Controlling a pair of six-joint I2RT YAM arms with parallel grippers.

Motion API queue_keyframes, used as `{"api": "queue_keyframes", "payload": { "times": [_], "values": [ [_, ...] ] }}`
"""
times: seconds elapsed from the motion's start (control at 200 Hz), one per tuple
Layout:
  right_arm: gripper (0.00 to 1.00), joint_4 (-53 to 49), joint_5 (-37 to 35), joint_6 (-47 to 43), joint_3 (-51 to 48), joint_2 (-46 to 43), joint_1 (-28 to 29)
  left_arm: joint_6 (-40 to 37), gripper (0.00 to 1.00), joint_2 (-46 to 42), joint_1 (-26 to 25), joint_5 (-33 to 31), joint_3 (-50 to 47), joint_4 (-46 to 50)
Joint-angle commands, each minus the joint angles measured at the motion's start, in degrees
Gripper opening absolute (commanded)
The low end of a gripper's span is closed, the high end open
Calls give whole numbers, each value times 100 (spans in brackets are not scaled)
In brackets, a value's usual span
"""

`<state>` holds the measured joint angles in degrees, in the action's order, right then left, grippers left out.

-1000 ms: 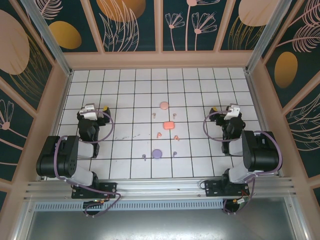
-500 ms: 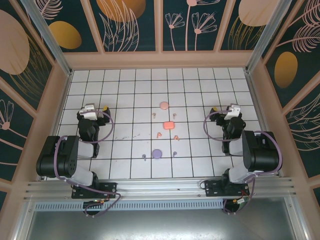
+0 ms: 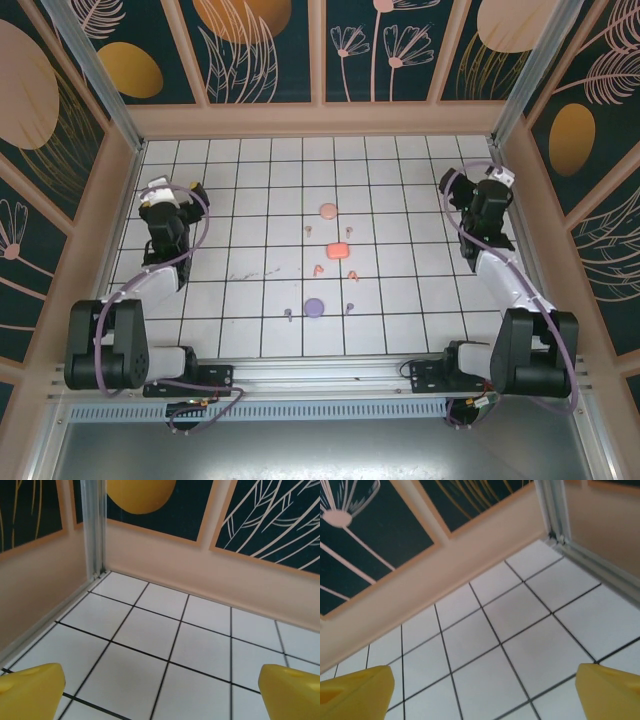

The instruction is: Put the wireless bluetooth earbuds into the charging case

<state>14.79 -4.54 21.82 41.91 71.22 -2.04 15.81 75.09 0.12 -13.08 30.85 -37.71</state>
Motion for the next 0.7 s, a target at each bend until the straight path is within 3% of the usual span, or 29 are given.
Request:
{"api": "queue_keyframes", "payload": {
  "times": [0.0,0.18,0.405,0.696],
  "values": [
    [91,-1757,174,-249,475,42,588,826,99,-315,15,383,309,1311],
    [86,-3061,274,-686,920,67,2149,1368,99,-664,-47,1109,698,2109],
    [81,-3726,673,-696,915,346,3892,1889,99,-1162,-284,1617,571,2723],
    [77,-3930,580,-768,1134,1253,5343,2129,99,-1220,-669,2051,418,3086]
  ]
}}
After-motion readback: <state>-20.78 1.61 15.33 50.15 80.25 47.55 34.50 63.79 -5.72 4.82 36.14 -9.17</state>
